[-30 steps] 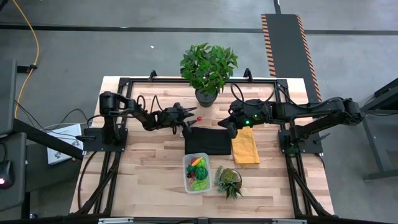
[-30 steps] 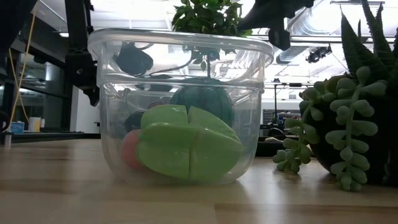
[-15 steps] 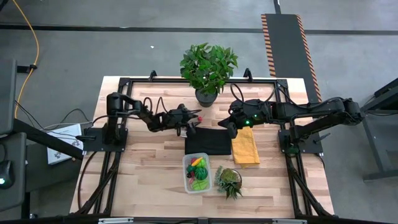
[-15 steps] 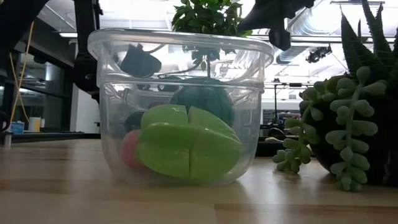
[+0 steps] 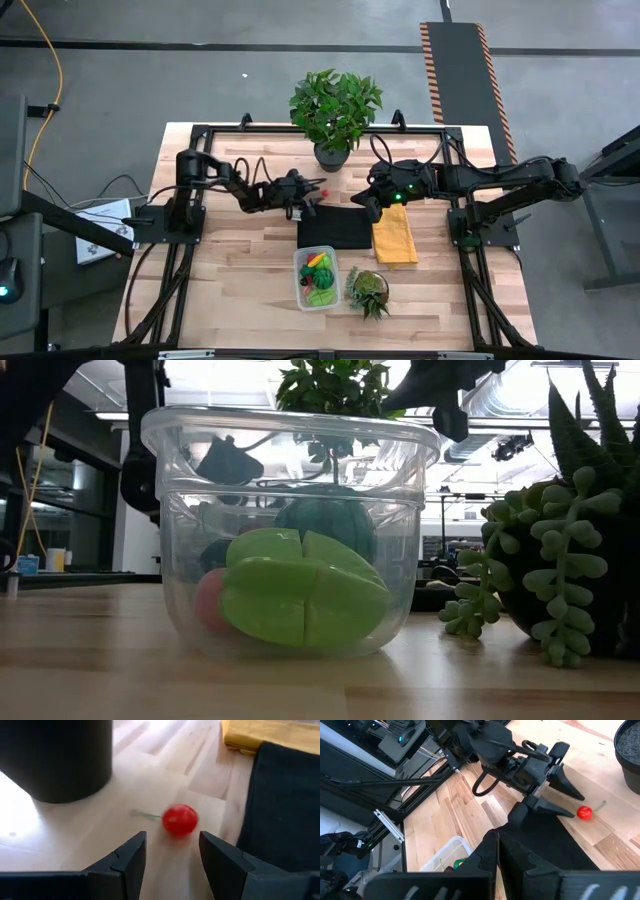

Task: Pick and placing Produce into tupperware
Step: Put the cherry into the bin

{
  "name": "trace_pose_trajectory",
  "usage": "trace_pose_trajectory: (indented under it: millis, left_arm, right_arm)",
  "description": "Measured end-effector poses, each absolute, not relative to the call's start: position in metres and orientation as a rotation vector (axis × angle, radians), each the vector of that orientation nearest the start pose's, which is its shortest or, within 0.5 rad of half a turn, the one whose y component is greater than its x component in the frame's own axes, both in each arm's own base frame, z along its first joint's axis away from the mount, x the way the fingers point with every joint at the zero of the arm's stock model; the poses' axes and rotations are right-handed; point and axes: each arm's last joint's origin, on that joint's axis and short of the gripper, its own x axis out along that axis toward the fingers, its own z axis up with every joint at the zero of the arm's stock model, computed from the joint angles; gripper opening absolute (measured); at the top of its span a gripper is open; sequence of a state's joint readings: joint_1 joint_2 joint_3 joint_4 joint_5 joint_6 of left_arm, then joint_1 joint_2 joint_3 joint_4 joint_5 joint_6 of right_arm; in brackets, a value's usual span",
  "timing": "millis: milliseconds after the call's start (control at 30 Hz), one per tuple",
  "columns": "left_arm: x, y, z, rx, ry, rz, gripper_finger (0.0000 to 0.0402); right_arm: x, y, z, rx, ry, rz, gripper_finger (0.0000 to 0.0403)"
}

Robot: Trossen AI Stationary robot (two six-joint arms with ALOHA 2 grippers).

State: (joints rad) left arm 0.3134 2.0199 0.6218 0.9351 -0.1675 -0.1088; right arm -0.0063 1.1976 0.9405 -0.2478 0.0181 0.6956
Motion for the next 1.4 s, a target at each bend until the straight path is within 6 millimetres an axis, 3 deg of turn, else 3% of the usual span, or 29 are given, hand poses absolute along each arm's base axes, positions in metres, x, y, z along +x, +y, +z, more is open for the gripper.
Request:
trace_pose_trajectory:
  millis: [167,1400]
  left_arm:
    - [0.305,0.103,0.061,-0.161,0.449,0.484,0.017]
    - [0.316,0.107,0.065,-0.165,0.456,0.509,0.017]
  right_arm:
    - [0.26,-0.002,0.298,0.677,0.479,-0.199,0.0007]
    - [0.26,-0.002,0.298,0.66,0.485,-0.187,0.0007]
